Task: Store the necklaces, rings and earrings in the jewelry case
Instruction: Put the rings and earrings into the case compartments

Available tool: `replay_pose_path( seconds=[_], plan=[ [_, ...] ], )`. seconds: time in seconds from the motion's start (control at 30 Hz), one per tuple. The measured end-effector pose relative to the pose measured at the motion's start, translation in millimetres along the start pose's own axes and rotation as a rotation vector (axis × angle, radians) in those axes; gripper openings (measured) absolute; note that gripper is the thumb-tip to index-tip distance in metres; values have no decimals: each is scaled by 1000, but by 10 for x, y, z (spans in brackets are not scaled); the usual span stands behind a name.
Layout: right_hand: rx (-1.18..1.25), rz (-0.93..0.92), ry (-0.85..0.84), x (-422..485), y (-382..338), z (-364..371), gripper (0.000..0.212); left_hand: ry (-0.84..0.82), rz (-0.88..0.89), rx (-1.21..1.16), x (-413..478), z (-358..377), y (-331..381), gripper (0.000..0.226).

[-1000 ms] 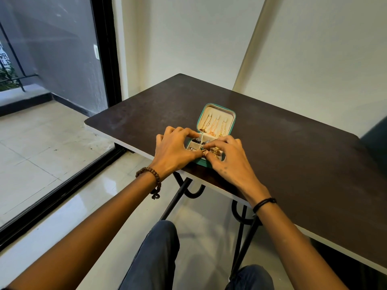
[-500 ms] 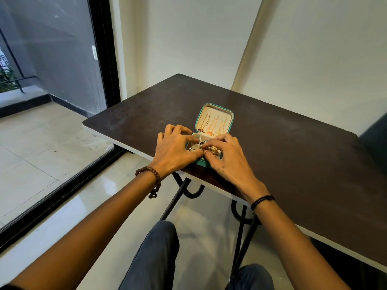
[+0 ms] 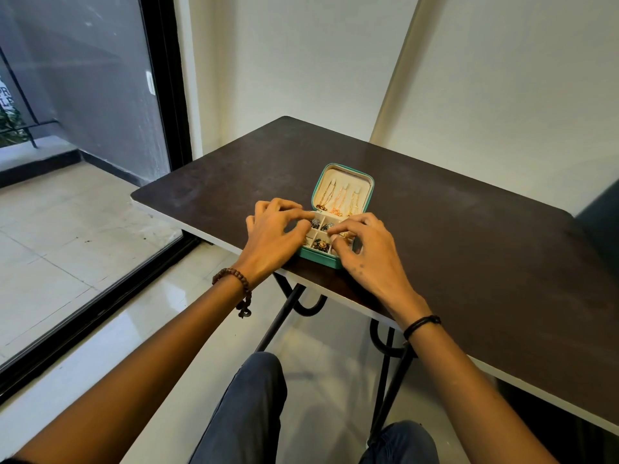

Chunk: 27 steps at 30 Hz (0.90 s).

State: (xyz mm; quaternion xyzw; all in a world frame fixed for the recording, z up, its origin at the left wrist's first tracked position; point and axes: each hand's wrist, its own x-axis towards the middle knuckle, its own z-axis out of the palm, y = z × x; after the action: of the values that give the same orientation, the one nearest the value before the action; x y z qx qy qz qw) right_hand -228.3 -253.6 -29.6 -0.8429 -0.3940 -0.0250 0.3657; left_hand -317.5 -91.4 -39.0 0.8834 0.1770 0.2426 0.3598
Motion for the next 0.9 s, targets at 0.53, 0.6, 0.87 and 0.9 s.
replay_pose_path(
  seconds=[0.53,0.6,0.87,0.9],
  plan=[
    [354,381,83,-28,108,-71,44,-515,-200,-280,168,-191,10,96],
    [387,403,63,-21,97,-64,46,-560,-169,-219,197,-182,23,114],
    [507,460,59,-6,179,-174,45,-494,-19,-156,214,46,178,103],
    [504,463,74,-24,206,-216,45,-499,-3,-153,222,91,215,103]
  ],
)
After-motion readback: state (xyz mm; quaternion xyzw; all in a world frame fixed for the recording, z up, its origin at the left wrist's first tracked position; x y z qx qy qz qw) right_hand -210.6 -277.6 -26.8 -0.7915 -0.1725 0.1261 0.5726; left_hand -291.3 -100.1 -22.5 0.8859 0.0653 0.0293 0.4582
